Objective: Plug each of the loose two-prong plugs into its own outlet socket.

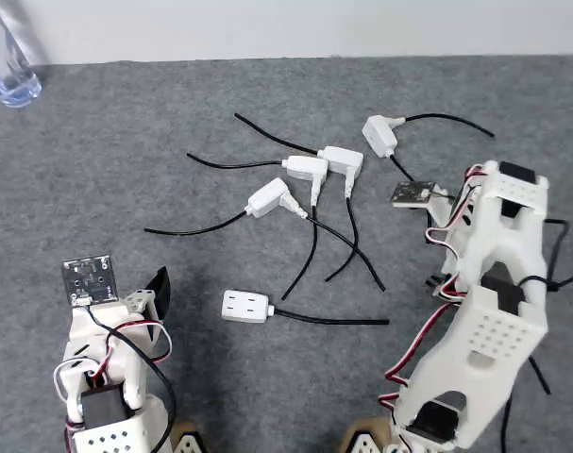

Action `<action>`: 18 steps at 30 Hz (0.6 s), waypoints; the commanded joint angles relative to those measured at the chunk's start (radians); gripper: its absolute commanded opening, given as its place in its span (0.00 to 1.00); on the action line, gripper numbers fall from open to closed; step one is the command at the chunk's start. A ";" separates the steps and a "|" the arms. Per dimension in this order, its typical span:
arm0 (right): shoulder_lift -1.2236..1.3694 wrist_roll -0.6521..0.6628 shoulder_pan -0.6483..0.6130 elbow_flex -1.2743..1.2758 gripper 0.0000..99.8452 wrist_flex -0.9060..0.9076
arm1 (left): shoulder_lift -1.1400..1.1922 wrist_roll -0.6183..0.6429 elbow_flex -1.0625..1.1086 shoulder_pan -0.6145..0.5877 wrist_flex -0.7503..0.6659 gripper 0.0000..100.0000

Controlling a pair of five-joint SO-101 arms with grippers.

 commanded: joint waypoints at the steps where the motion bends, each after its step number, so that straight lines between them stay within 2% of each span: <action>1: -0.107 -0.009 0.015 -0.017 0.25 0.027 | -0.015 0.012 -0.004 0.011 0.006 0.28; 13: -0.231 -0.006 0.027 0.094 0.20 0.116 | -0.014 0.012 -0.004 0.011 0.006 0.28; 15: -0.282 -0.006 0.008 0.101 0.15 0.188 | -0.014 0.012 -0.004 0.011 0.006 0.28; 18: -0.380 -0.012 0.007 0.133 0.00 0.202 | -0.014 0.012 -0.004 0.011 0.006 0.28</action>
